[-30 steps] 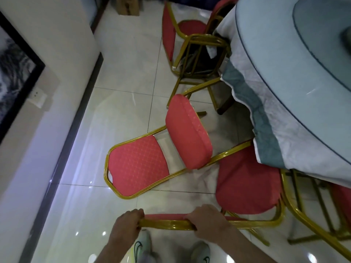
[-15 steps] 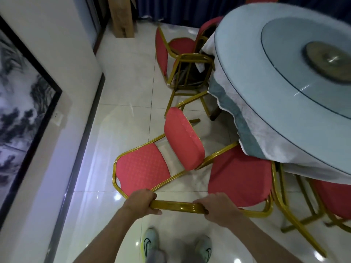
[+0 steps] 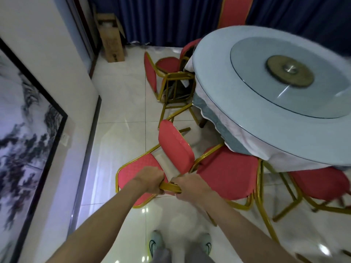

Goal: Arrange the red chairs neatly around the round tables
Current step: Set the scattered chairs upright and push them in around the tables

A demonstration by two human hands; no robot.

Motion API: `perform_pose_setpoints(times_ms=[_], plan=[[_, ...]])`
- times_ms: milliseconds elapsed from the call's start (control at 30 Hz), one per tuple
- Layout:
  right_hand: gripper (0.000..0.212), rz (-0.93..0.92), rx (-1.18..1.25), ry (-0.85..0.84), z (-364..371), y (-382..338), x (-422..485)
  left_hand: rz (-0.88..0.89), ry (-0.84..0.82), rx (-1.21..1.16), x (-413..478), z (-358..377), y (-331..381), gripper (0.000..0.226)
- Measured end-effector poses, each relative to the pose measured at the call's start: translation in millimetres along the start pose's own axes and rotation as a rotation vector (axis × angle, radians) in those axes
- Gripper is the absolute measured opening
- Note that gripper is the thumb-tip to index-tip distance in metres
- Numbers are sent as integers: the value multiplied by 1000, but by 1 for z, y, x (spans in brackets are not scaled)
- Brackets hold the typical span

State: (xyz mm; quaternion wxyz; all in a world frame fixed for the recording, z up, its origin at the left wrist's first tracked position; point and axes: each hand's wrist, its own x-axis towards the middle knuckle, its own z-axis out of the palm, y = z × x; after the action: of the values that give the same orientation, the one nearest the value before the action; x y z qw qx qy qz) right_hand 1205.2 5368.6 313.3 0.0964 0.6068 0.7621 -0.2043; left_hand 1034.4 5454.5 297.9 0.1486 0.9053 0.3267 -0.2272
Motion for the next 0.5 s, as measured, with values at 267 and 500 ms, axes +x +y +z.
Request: perform_pose_setpoints(times_ms=[267, 500], plan=[[43, 87, 279, -348, -22, 27, -64, 277, -193, 64, -5, -49, 72, 31], [46, 158, 308, -207, -23, 48, -117, 376, -142, 95, -1, -65, 110, 36]])
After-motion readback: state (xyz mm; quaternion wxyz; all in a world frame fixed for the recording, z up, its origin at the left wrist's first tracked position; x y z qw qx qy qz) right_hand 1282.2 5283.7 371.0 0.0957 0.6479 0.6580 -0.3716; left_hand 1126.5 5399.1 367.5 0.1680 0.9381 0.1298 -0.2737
